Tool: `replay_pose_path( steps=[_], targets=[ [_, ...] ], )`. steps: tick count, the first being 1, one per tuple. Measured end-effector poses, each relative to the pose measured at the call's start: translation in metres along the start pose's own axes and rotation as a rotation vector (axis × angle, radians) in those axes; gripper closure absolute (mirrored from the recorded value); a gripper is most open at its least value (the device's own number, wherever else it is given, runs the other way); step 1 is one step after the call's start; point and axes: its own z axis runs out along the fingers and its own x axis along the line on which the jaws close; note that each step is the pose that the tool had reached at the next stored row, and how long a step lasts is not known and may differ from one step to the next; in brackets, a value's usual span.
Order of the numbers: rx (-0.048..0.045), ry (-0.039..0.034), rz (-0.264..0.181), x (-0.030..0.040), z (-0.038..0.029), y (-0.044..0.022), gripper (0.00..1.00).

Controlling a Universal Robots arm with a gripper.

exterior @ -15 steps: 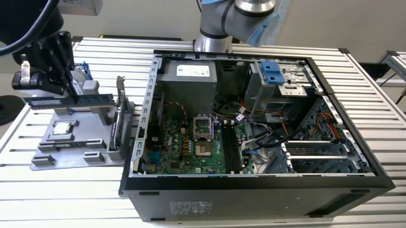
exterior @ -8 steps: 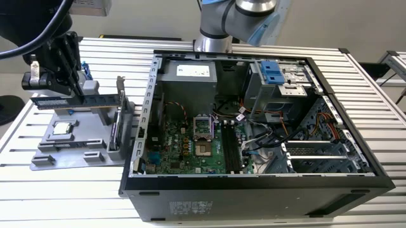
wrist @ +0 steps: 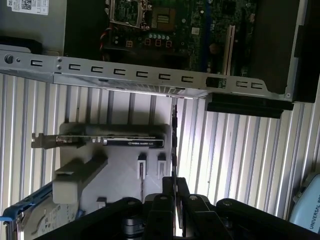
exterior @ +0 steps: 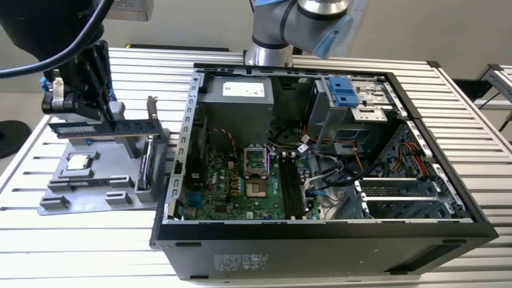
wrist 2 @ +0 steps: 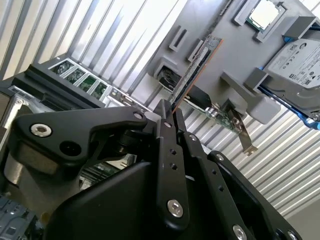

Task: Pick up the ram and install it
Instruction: 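Pick up the ram and move it above insertion slot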

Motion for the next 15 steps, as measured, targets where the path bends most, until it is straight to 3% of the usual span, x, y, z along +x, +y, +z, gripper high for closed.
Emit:
replay_pose_path(
  steps=[15],
  targets=[
    [0.0019,0.0003,0.006,-0.0026,-0.0004,0.0305,1.00]
  ],
)
